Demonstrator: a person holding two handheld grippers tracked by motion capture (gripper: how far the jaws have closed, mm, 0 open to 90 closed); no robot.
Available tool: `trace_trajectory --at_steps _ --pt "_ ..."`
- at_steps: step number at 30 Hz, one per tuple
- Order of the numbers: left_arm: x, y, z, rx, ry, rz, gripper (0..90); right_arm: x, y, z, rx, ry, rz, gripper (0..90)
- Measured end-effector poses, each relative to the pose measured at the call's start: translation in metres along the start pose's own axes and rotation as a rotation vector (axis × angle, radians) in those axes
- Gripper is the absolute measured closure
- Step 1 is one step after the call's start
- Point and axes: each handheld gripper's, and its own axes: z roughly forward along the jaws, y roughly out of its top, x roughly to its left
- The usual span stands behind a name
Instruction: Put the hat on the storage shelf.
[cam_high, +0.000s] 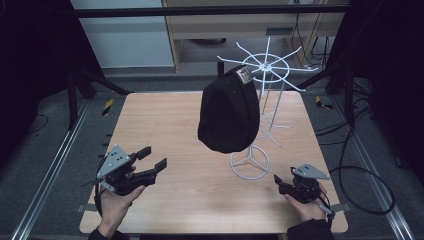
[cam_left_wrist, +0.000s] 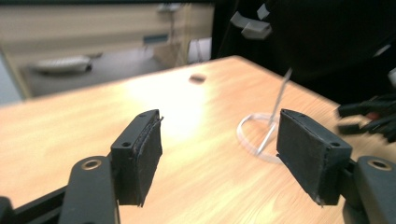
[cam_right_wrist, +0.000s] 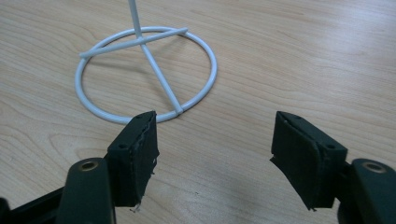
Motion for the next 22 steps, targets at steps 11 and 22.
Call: trace_trajectory --at_steps 11,22 --pt "0.046 -0.059 0.007 0.120 0.150 -0.109 28.1 -0.002 -0.002 0.001 -0.004 -0.020 0.011 23.9" --pt "0.075 -0.094 0.009 0.199 0.256 -0.118 27.8 -0.005 -0.004 0.004 0.014 -0.032 0.039 19.8"
